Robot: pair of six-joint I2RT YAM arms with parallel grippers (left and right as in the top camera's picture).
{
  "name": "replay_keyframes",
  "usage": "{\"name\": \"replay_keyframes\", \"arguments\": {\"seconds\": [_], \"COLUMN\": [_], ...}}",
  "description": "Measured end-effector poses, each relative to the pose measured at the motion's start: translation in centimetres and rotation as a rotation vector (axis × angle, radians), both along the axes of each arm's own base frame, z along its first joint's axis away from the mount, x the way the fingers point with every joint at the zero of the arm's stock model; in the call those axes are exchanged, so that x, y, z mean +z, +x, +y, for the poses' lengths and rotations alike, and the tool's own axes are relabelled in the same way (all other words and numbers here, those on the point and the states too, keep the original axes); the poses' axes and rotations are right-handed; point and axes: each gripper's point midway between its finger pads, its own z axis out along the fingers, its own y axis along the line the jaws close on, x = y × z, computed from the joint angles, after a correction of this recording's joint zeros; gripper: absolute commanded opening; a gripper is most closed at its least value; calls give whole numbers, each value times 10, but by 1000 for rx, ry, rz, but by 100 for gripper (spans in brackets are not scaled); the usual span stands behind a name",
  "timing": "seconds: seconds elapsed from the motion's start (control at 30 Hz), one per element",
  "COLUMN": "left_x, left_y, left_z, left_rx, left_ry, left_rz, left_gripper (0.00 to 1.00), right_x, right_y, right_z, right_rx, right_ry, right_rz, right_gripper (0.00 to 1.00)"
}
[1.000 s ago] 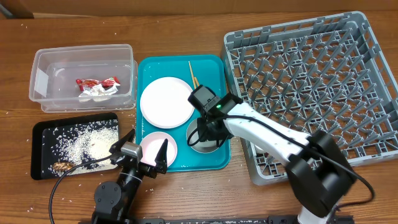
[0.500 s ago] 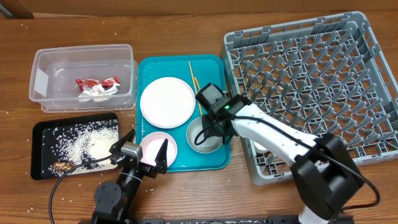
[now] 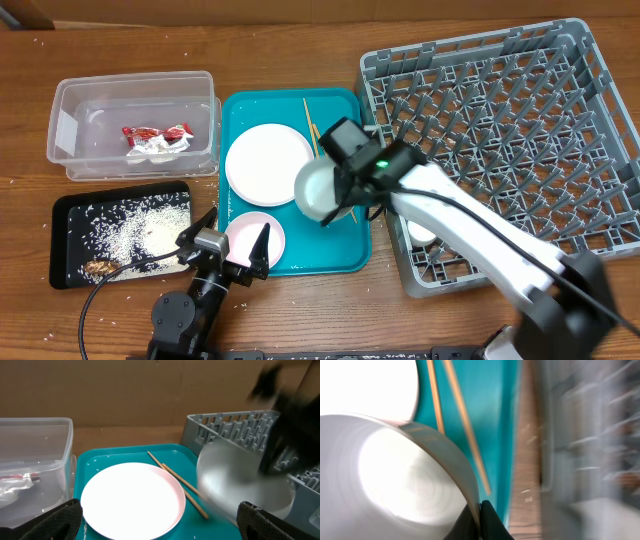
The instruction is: Sort waste into correct bins and load items into the dishwasher
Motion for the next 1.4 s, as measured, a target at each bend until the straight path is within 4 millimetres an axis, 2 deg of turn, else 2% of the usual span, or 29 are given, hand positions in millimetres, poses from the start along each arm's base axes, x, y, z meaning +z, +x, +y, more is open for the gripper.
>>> {"name": "replay_keyframes", "arguments": {"seconds": [0.07, 0.1, 0.13, 0.2, 0.23, 0.27, 0.33, 0.37, 0.43, 0.5, 0.57, 0.63, 0.73, 0.8, 1.03, 1.17, 1.3, 1.4], "left_x": [0, 0, 0, 0, 0, 0, 0, 0, 0, 0, 0, -1, -1, -1, -1, -1, -1, -1], "left_y": [0, 0, 0, 0, 0, 0, 0, 0, 0, 0, 0, 0, 0, 0, 0, 0, 0, 0], "left_z": [0, 0, 0, 0, 0, 0, 0, 0, 0, 0, 0, 0, 0, 0, 0, 0, 0, 0], "left_rx": [0, 0, 0, 0, 0, 0, 0, 0, 0, 0, 0, 0, 0, 0, 0, 0, 0, 0], "left_ry": [0, 0, 0, 0, 0, 0, 0, 0, 0, 0, 0, 0, 0, 0, 0, 0, 0, 0], "left_rz": [0, 0, -1, 0, 0, 0, 0, 0, 0, 0, 1, 1, 1, 1, 1, 1, 2, 2], "left_gripper": [100, 100, 100, 100, 100, 100, 100, 100, 100, 100, 100, 100, 100, 100, 100, 100, 100, 100], "right_x": [56, 76, 106, 141, 152, 162, 166, 165, 155, 130, 105, 81, 54, 41, 39, 24, 20, 18], "right_y": [14, 18, 22, 26, 27, 31, 34, 38, 45, 54, 59, 63, 67, 70, 76, 80, 76, 69], "right_z": [-26, -40, -69, -112, -128, -155, -177, -198, -229, -266, -292, -308, -312, -304, -258, -234, -228, -224], "right_rx": [-81, -119, -200, -320, -370, -447, -510, -560, -630, -691, -718, -716, -679, -628, -496, -414, -361, -336], "right_ry": [-25, -50, -132, -290, -364, -493, -604, -690, -793, -901, -977, -1032, -1051, -1067, -1088, -1102, -1143, -1138], "right_rz": [-198, -272, -398, -553, -604, -657, -678, -671, -625, -523, -427, -343, -258, -222, -271, -266, -237, -196], "right_gripper": [4, 4, 4, 4, 4, 4, 4, 4, 4, 4, 4, 4, 4, 4, 4, 4, 8, 16]}}
